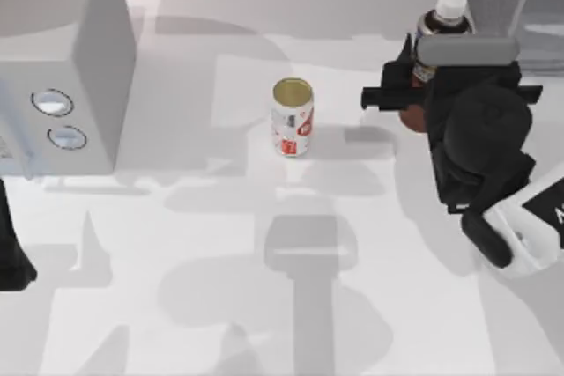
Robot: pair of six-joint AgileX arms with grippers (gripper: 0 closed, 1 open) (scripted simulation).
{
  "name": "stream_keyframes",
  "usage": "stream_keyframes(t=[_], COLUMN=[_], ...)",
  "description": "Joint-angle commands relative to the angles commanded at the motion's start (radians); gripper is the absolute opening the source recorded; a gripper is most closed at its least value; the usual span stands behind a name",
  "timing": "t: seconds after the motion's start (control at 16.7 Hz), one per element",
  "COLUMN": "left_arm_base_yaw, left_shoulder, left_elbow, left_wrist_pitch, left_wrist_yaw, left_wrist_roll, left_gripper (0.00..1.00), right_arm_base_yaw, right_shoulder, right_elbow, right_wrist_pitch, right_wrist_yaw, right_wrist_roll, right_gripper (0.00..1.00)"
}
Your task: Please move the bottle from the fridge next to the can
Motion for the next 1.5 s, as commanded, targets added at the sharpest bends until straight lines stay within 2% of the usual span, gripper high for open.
stream_keyframes(t=[0.78, 1.5], left_arm_base_yaw=[0.000, 0.000], left_shoulder=[0.000, 0.000], left_elbow=[0.000, 0.000], left_wrist_pitch=[0.000, 0.000], left_wrist_yaw=[0.000, 0.000], left_wrist_roll=[0.000, 0.000], left_gripper=[1.00, 1.00], right_arm_base_yaw=[0.000, 0.013], right_shoulder=[0.000, -0.017], right_elbow=[0.000, -0.036], right_wrist_pitch=[0.000, 0.015], right_wrist_yaw=[0.000, 0.015], right_wrist_roll=[0.000, 0.000], right_gripper=[0.98, 1.00])
